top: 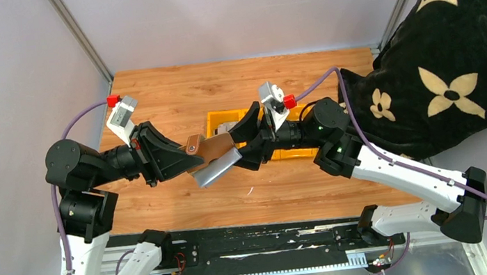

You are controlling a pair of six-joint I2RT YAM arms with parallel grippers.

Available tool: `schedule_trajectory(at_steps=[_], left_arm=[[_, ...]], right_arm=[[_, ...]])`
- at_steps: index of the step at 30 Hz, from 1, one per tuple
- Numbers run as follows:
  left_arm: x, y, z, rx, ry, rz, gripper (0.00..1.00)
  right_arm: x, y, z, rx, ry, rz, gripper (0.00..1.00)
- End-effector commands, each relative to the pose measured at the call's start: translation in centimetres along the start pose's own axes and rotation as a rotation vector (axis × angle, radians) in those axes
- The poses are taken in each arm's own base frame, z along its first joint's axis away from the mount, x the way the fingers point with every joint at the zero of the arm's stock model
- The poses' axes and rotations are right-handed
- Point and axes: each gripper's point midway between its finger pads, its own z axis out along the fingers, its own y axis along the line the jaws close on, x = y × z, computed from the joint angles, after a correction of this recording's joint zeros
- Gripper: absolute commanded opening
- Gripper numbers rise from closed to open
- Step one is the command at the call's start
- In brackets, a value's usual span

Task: Take the credit cards out of the card holder
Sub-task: Open the card holder at the center of the board.

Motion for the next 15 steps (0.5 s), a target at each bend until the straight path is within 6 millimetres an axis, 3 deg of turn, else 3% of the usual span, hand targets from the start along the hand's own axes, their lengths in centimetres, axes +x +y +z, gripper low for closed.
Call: schedule_trajectory(at_steps=[1, 9, 10, 13, 15], left_arm=[[1.3, -0.1, -0.3, 0.012, 0.043, -0.019, 0.0], [1.5, 0.2, -0.3, 0.01, 0.05, -0.023, 0.0], [1.5, 0.3, -0.2, 0.008, 0.049, -0.023, 0.0], [1.5, 0.6, -0.2, -0.009, 0.04, -0.004, 0.0], [1.3, 1.0, -0.3, -0.035, 0.033, 0.02, 0.18]], right_arm=[[-4.8, 2.1, 0.7, -0.098, -0.124, 0.017, 0.53], [-5.0, 2.8, 0.7, -0.13, -0.139, 0.062, 0.47], [-5.0, 2.9, 0.7, -0.135, -0.139, 0.064, 0.43], [-4.9, 2.8, 0.8, -0.128, -0.132, 0.097, 0.09], [-4.7, 2.4, 0.8, -0.102, -0.117, 0.115, 0.0]])
